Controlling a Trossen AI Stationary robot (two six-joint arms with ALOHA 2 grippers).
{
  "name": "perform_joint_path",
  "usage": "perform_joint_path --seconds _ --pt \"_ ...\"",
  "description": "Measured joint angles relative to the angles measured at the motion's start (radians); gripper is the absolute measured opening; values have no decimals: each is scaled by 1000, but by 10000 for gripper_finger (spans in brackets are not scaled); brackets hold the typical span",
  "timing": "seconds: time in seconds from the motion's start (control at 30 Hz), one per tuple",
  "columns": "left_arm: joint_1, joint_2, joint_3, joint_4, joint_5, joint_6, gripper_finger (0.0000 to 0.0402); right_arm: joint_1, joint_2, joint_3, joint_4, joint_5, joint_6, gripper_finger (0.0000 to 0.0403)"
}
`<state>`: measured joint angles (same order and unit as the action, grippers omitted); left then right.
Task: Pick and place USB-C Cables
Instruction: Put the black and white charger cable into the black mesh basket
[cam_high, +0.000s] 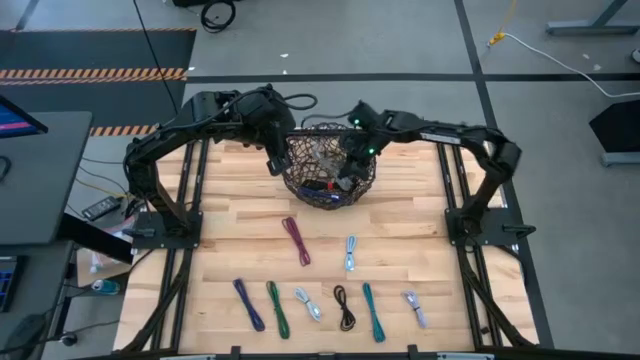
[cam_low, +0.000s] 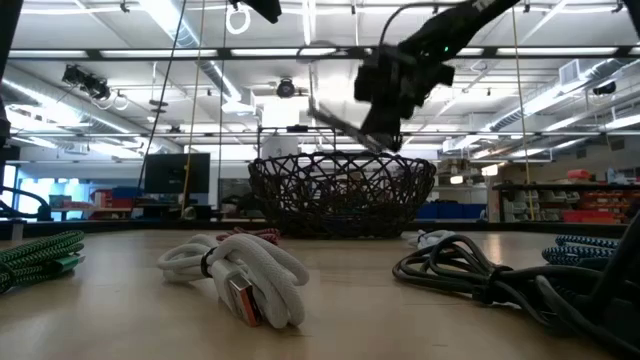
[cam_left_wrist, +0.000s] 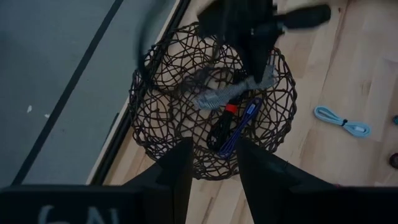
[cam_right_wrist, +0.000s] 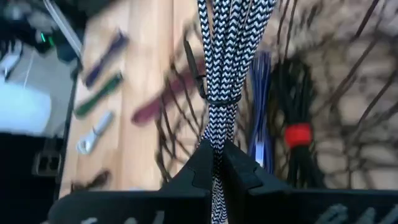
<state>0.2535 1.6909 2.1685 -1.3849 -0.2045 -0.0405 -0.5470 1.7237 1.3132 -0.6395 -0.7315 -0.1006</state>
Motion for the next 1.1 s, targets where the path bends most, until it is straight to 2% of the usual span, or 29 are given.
perform_joint_path --seconds 0.13,0.37,0.7,1.1 --pt "0 0 0 0 0 -2 133 16 62 0 -86 22 -83 14" --pt "0 0 0 0 0 -8 133 32 92 0 -161 144 -196 14" --pt "0 0 0 0 0 -28 133 48 67 0 -199 171 -200 14" --pt "0 0 0 0 0 -28 133 109 66 1 -353 292 -252 14"
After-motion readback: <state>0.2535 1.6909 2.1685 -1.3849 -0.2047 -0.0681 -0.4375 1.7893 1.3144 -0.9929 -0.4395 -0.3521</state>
